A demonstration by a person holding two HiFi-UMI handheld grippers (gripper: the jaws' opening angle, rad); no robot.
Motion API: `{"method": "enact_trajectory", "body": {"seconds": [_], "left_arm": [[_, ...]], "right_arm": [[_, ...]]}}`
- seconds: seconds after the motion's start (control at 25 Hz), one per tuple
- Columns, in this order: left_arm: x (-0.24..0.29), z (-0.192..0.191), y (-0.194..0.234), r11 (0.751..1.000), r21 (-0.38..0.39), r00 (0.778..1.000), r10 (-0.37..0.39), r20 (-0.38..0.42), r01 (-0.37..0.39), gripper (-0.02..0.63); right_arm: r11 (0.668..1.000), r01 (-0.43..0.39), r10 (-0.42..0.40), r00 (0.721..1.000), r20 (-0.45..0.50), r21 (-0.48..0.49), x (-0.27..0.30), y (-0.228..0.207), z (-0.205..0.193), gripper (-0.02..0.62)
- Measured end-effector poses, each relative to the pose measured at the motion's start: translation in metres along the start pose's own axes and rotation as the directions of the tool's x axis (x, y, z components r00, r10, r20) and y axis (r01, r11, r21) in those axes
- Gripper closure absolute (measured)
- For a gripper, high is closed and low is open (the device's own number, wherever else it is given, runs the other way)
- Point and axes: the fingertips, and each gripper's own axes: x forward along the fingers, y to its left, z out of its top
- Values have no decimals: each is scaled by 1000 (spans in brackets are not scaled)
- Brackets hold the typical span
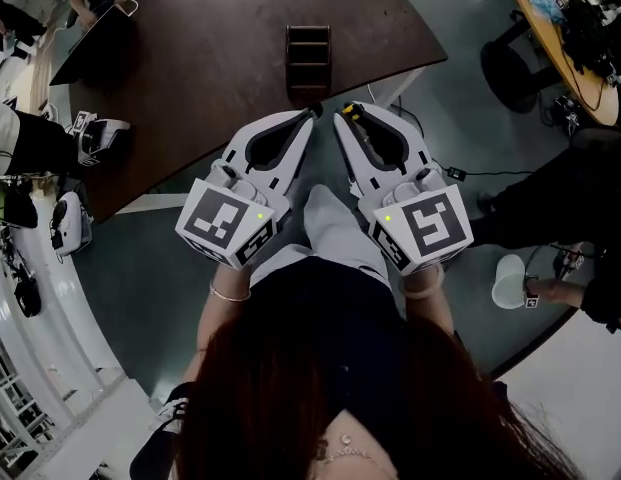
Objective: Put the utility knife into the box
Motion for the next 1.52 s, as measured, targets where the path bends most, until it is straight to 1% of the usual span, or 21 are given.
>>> {"method": "enact_trajectory", "body": {"seconds": [0.2,0.36,0.56,0.8,1.12,1.4,1.52], "left_arm": [[38,11,34,1000,-13,1000,28,-3,-29,604],[55,18,59,999,-11,999,45,2,-45,604],[67,27,86,999,-8,999,35,16,-34,606],[84,30,106,1000,-28,1000,12,-4,-12,606],[91,2,128,996,-81,999,-28,-41,25,604],[101,-32,148,992,-119,996,-47,-73,38,604],[106,-50,155,988,-151,996,-41,-84,28,604]], "right_arm": [[999,-41,41,999,7,19,43,-37,10,538],[998,-63,63,998,10,9,70,-51,16,538],[998,-50,50,999,11,25,93,-61,22,538],[998,-21,22,1000,-19,55,111,-74,15,538],[996,3,4,997,-79,88,140,-78,-14,538],[991,46,-29,991,-130,129,167,-91,-49,538],[985,65,-39,986,-163,160,173,-96,-70,538]]}}
